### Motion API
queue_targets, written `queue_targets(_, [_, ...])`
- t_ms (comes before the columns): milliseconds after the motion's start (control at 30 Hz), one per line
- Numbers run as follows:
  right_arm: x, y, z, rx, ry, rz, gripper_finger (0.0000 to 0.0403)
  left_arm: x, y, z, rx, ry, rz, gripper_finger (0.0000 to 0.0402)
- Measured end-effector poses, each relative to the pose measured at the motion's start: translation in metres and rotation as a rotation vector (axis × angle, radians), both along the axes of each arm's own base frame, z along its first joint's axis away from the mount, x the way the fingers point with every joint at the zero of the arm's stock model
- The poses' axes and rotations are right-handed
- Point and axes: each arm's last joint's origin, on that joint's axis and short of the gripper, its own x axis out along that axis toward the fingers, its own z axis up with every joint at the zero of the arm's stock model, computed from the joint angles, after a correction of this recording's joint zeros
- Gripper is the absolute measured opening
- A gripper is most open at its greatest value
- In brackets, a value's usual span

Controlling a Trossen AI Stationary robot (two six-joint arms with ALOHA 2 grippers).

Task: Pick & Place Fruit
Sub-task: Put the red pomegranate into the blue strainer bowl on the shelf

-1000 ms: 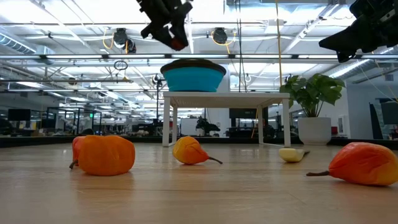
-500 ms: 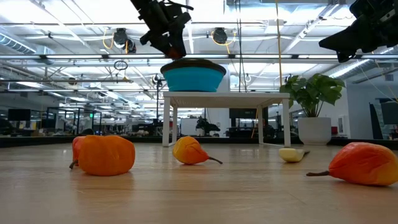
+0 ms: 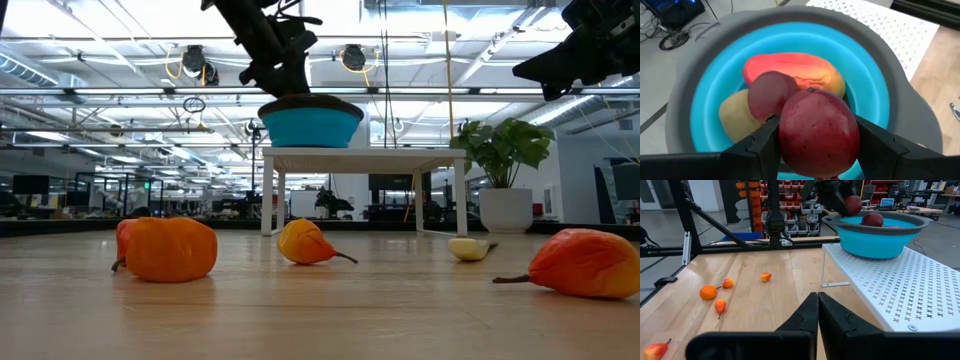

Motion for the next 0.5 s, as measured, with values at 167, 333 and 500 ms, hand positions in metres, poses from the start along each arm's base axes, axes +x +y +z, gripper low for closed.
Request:
queue_targets(167, [0.0000, 0.0000, 0.0000, 0.000, 0.000, 0.000, 0.0004, -0.0005, 0.0011, -0.0001, 0.003, 0.005, -0.002, 0.0212])
queue_targets(333, [0.0000, 0.0000, 0.0000, 0.000, 0.000, 0.000, 0.0004, -0.0012, 0.0008, -0.0008, 0.007, 0.021, -0.010, 0.0212])
queue_targets(500, [0.0000, 0.0000, 0.0001, 0.000, 0.000, 0.000, 0.0004, -0.0052, 0.0008, -0.0046, 0.006, 0.088, -0.026, 0.0213])
